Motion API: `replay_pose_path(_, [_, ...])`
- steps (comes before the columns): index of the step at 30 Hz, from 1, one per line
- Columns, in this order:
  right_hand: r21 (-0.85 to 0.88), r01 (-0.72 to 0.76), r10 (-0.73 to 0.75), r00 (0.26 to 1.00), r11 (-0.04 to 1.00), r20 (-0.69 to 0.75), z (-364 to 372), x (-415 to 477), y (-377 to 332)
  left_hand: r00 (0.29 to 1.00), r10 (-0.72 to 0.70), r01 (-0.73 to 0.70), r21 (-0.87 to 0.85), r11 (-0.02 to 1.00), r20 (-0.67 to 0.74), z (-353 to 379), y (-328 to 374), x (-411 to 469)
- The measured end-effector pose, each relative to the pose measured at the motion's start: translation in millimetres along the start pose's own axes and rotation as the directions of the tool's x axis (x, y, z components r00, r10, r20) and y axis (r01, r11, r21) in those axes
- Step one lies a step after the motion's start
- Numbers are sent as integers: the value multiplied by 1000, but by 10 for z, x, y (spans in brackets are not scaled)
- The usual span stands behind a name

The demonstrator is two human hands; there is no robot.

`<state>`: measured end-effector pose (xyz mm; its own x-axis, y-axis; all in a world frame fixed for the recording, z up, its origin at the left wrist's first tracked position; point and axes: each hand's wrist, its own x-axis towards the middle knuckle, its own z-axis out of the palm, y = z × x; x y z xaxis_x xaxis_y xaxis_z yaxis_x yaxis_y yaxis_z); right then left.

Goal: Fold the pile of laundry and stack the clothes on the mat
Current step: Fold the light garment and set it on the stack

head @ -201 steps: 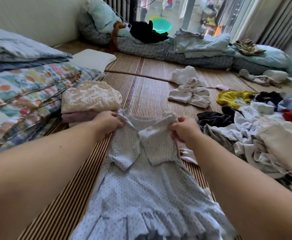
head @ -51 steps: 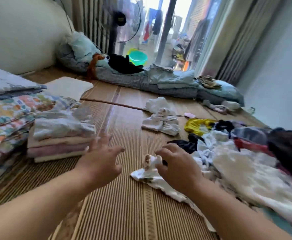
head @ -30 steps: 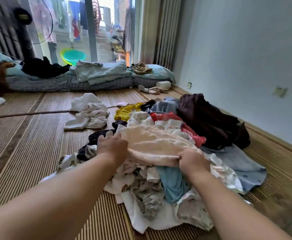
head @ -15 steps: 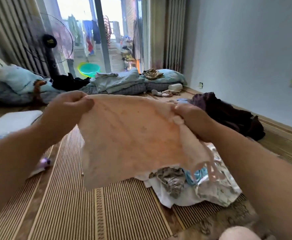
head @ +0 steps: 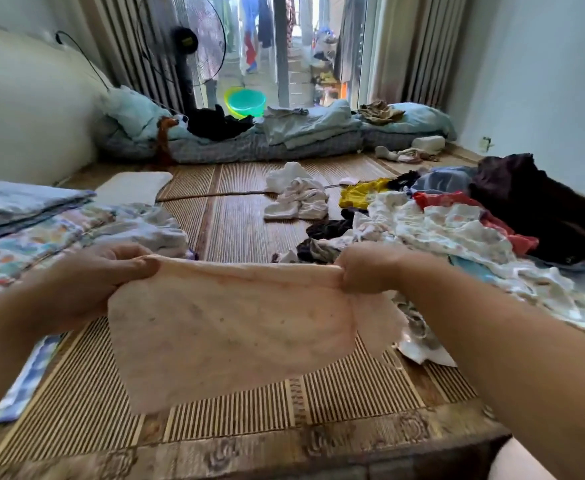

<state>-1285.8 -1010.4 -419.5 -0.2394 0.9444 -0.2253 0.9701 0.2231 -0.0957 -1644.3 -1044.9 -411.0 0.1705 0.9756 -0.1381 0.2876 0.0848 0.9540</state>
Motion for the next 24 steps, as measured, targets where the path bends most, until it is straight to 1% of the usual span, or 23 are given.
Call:
replay_pose_path(3, [29, -69, 73, 988, 997, -134, 6, 87, 135, 1000, 27, -26, -58, 998, 7, -171, -95, 59])
replay_pose_path(4, [87, -89, 100, 986, 992, -136, 2, 96, 179, 1000, 27, -27, -70, 997, -7, -236, -116, 83])
replay_pose_path(5, [192, -98, 119, 988, 976, -103, -3, 104, 214, 999, 27, -28, -76, 997, -21, -313, -145, 112])
replay_pose_path(6, [343, -97, 117, 992, 934, -39, -10, 104, 242, 999, 31, -33, -78, 996, -25, -402, -177, 140])
replay_pose_path(7, [502, -86, 88, 996, 861, 20, -31, 93, 251, 999, 31, -33, -76, 997, -26, -486, -212, 162])
replay_pose_path(8, [633, -62, 49, 998, 772, 39, -60, 80, 262, 999, 22, -24, -74, 997, -25, -574, -246, 176])
replay_pose_path(9, [716, -32, 17, 999, 697, 29, -84, 73, 283, 1000, 5, -7, -74, 997, -22, -649, -278, 188])
replay_pose_path(10, [750, -11, -7, 1000, 662, 21, -107, 84, 306, 1000, -20, 19, -80, 997, -19, -724, -317, 197])
replay_pose_path(11, [749, -3, -30, 999, 663, 31, -132, 110, 317, 999, -47, 45, -79, 996, -16, -784, -349, 206])
replay_pose_path(14, [660, -7, -56, 996, 751, 75, -117, 309, 291, 987, -158, 157, -35, 987, -23, -846, -488, 252])
replay_pose_path(17, [539, -57, 21, 997, 840, 73, 147, 643, 217, 948, -310, 311, 3, 950, -76, -690, -724, 381])
replay_pose_path(19, [411, -92, 94, 995, 907, 15, 449, 839, 199, 918, -360, 370, 27, 929, -167, -510, -931, 496])
replay_pose_path(20, [381, -115, 126, 992, 917, -3, 600, 911, 188, 897, -383, 400, 36, 916, -219, -423, -1044, 548])
replay_pose_path(22, [400, -178, 210, 977, 899, -37, 861, 954, 168, 864, -411, 453, 95, 886, -289, -290, -1258, 617])
replay_pose_path(24, [416, -252, 318, 943, 874, -97, 1047, 910, 169, 861, -404, 484, 252, 838, -310, -215, -1422, 635])
